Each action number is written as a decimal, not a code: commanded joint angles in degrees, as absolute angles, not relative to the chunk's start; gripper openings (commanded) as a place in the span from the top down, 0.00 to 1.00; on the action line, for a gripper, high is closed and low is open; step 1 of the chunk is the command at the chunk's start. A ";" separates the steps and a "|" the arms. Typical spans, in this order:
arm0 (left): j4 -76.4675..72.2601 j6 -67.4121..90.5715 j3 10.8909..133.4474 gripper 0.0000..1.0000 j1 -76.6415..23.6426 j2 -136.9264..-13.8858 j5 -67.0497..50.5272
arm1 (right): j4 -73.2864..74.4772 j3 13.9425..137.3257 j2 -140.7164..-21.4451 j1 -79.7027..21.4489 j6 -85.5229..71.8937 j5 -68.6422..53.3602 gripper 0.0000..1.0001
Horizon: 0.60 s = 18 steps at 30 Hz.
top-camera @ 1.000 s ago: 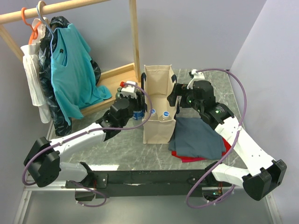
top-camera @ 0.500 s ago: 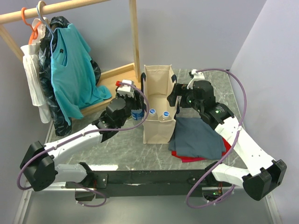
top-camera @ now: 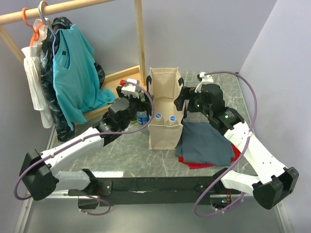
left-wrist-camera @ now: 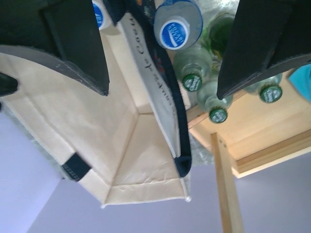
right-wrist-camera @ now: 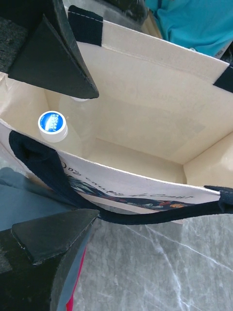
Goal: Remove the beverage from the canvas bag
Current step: Place the drink at the center of the board.
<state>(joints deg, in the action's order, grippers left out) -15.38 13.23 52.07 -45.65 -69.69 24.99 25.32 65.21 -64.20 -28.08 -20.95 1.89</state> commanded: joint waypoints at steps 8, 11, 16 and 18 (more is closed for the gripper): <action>-4.58 12.48 64.59 0.03 -45.97 -68.46 10.03 | 25.05 64.60 -62.05 -27.69 -19.95 1.23 0.00; -0.64 11.87 68.81 0.04 -45.97 -70.22 5.12 | 25.92 63.90 -61.70 -27.77 -20.48 1.32 0.00; 2.81 11.78 73.39 0.04 -45.97 -71.98 1.24 | 29.35 62.50 -59.34 -28.12 -21.18 0.27 0.00; 2.64 12.04 73.91 0.04 -45.97 -72.33 0.53 | 30.93 62.32 -58.19 -28.91 -21.62 0.18 0.00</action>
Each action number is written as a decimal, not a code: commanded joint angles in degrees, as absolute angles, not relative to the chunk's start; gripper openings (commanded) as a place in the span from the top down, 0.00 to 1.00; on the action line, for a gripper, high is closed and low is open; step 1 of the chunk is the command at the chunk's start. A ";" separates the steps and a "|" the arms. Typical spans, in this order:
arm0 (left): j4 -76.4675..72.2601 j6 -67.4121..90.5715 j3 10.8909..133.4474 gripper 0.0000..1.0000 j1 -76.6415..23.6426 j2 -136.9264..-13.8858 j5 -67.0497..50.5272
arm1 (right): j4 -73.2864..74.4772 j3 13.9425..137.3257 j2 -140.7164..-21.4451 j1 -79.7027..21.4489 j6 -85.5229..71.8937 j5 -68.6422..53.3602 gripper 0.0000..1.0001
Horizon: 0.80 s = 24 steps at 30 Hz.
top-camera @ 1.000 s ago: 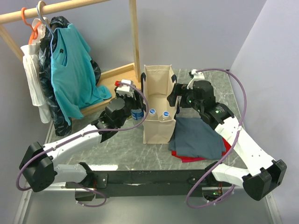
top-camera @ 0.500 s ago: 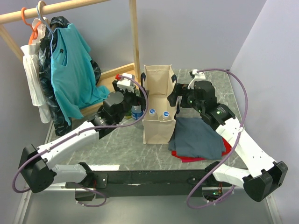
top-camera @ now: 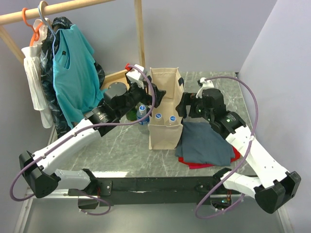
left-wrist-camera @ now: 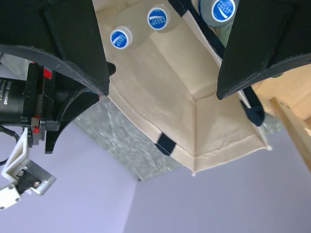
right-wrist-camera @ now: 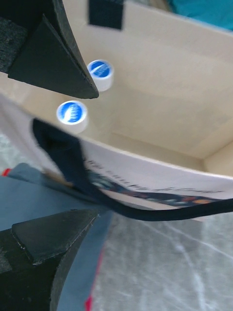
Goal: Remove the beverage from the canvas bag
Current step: Place the drink at the center of the board.
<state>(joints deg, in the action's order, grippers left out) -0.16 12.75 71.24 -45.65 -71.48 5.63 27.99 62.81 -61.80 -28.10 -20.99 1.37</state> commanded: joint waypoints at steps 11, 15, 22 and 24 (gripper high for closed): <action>6.06 11.08 80.93 0.04 -45.97 -77.95 -2.72 | 37.97 60.21 -53.18 -32.17 -23.38 -1.93 0.00; 7.47 10.37 83.93 0.03 -45.97 -80.94 -4.48 | 38.32 58.54 -53.17 -32.61 -23.82 -2.02 0.00; 9.23 10.46 85.96 0.04 -45.97 -83.76 -6.68 | 40.78 56.96 -52.83 -33.22 -25.31 -1.14 0.00; 10.02 10.63 85.78 0.04 -45.97 -84.02 -7.82 | 40.87 56.43 -52.12 -33.49 -26.01 -1.58 0.00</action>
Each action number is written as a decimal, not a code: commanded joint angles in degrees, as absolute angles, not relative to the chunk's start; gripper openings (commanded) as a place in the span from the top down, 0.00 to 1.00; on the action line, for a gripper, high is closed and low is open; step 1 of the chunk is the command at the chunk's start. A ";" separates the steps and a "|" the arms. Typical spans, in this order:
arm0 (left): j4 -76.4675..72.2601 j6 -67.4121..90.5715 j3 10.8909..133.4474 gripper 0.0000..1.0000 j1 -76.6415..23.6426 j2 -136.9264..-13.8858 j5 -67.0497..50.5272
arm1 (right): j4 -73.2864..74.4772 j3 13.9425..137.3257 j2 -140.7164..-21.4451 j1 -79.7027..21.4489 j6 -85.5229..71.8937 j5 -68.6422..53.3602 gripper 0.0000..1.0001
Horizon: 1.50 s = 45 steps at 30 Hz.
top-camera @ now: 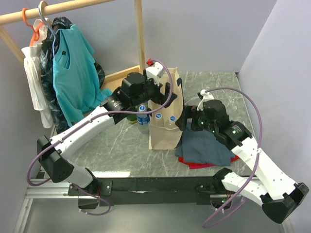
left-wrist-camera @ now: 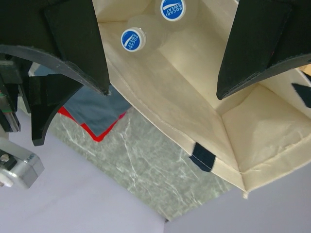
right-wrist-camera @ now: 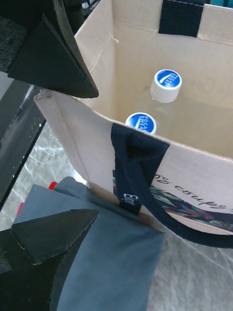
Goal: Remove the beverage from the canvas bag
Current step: Place the drink at the center of the board, then take out the drink from the canvas bag.
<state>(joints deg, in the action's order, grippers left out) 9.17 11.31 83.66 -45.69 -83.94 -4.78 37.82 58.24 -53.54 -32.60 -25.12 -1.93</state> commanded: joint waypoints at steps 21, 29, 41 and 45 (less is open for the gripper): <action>19.77 8.53 87.89 0.12 -45.97 -88.33 -17.22 | 42.98 54.75 -51.24 -36.03 -30.06 1.30 0.00; 21.97 7.91 86.04 0.14 -45.97 -89.73 -19.32 | 44.03 55.37 -49.75 -36.04 -31.81 7.10 0.00; 27.33 6.15 90.35 0.19 -46.32 -96.06 -24.88 | 44.47 56.51 -47.72 -35.95 -32.61 11.43 0.00; 29.00 4.92 90.62 0.16 -46.49 -96.07 -24.26 | 44.03 57.04 -48.60 -35.95 -31.82 11.51 0.00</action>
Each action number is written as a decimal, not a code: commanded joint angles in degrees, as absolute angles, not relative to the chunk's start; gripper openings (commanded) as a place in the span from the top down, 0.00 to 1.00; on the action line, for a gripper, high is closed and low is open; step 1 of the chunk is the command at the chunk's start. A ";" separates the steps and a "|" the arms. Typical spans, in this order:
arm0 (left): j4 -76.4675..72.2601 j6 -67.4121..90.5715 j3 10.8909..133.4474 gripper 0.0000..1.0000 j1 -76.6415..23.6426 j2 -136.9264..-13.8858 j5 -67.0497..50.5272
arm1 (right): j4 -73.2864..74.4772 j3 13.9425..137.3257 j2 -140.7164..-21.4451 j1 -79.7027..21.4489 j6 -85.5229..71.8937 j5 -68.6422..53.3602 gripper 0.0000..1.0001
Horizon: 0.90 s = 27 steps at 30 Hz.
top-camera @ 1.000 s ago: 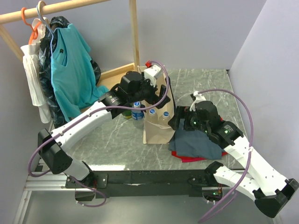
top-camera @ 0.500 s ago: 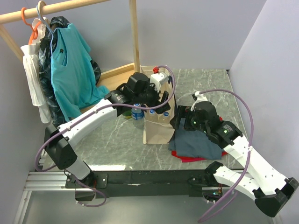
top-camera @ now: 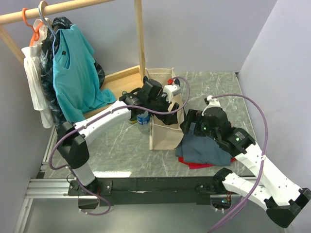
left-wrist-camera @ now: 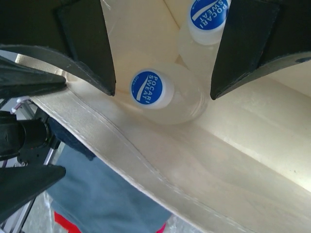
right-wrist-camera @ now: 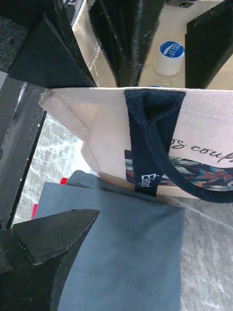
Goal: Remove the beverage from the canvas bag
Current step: Take out the drink from the canvas bag.
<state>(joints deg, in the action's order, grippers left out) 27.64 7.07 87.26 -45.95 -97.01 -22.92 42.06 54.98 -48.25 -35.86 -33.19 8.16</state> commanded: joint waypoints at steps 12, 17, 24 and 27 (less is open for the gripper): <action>28.30 4.22 90.26 0.21 -49.04 -97.21 -20.75 | 43.33 58.18 -50.45 -36.03 -29.80 12.48 0.00; 29.09 3.87 90.53 0.37 -49.66 -97.21 -19.34 | 43.24 58.27 -50.45 -36.04 -29.62 12.66 0.00; 29.53 3.52 90.62 0.65 -49.83 -97.56 -17.93 | 43.42 58.80 -50.98 -36.03 -29.27 13.27 0.00; 29.44 3.52 90.70 0.73 -50.01 -97.65 -17.67 | 43.33 58.80 -51.24 -36.03 -29.00 13.27 0.00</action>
